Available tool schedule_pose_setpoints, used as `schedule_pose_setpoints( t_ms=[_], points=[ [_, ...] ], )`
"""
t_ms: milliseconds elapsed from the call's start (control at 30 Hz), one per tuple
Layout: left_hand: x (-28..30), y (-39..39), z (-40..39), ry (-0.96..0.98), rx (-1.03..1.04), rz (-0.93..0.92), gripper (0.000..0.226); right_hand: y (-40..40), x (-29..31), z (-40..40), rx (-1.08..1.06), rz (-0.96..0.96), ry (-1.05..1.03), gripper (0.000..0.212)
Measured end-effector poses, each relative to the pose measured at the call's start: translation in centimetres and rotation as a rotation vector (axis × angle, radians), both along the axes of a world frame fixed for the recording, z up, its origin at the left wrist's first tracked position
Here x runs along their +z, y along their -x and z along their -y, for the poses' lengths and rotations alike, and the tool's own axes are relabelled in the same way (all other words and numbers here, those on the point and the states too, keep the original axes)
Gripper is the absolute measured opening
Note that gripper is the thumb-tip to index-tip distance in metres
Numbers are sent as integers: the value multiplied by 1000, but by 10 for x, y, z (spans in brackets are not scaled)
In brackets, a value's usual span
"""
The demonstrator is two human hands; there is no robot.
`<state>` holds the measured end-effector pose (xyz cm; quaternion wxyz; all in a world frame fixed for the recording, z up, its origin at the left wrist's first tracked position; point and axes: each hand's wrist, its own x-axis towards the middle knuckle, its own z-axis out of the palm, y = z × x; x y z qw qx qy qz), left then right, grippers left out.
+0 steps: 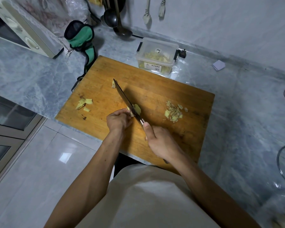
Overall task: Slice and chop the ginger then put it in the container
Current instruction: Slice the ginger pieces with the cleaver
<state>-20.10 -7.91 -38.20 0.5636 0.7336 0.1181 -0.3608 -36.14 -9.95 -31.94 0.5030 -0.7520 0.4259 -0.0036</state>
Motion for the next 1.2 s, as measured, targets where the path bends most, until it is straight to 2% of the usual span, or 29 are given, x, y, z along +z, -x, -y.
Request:
schedule_pose_setpoints(
  t_ms=[200,467,1200],
  points=[
    [1,3,-1,-16,-46,79,31,-11,-3,4,-13,9,-19,65],
    [-1,3,2,-35,-24,90,18,8,-5,2,-65,39,-106,71],
    [-7,1,0,-5,-19,62,10,5,-10,-1,17,47,-3,59]
  ],
)
